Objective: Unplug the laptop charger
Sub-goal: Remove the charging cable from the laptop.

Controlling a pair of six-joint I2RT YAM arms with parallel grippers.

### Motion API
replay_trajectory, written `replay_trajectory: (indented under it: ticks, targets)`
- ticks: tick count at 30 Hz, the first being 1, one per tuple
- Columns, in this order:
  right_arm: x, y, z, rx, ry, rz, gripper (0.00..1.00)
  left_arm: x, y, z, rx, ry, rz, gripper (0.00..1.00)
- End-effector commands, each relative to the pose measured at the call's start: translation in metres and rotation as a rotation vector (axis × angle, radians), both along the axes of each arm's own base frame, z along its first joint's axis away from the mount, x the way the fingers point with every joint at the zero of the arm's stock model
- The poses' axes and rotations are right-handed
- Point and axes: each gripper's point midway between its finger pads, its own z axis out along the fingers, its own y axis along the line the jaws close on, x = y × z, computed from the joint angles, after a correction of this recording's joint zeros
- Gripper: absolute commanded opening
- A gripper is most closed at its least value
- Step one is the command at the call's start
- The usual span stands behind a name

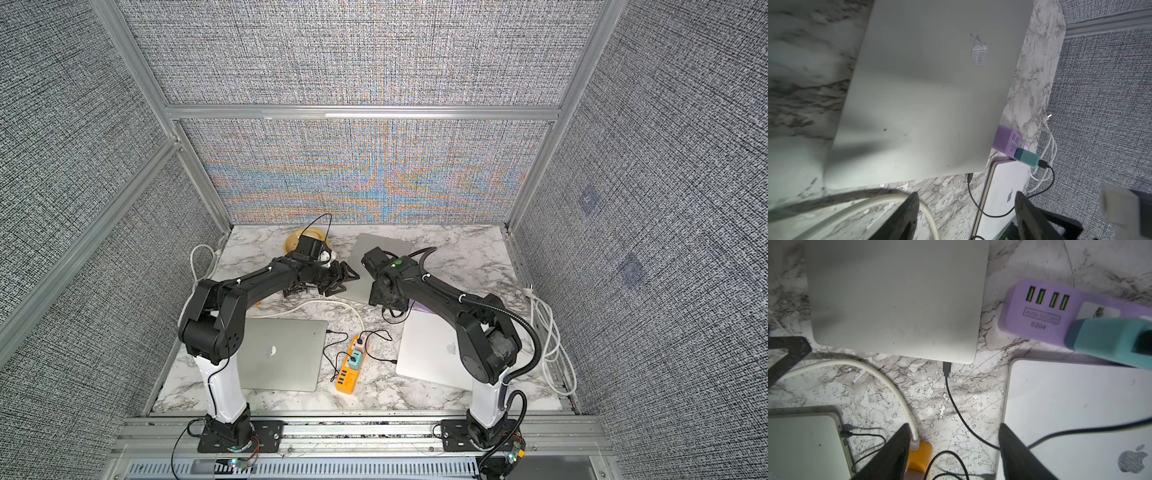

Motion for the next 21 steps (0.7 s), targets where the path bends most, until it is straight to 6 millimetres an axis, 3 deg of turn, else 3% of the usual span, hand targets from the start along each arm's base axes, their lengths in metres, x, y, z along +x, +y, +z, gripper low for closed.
replay_trajectory:
  ticks: [1,11,21]
  targets:
    - [0.004,0.003,-0.011,0.023,-0.009,-0.067,0.64,0.012,-0.017,0.006,-0.089,-0.007,-0.015,0.71]
    - [0.007,0.005,-0.034,0.037,-0.019,-0.087,0.49,0.013,-0.032,-0.021,-0.11,0.055,-0.016,0.7]
    - [0.013,0.012,-0.05,0.033,-0.025,-0.092,0.35,0.011,-0.039,-0.034,-0.118,0.09,-0.013,0.69]
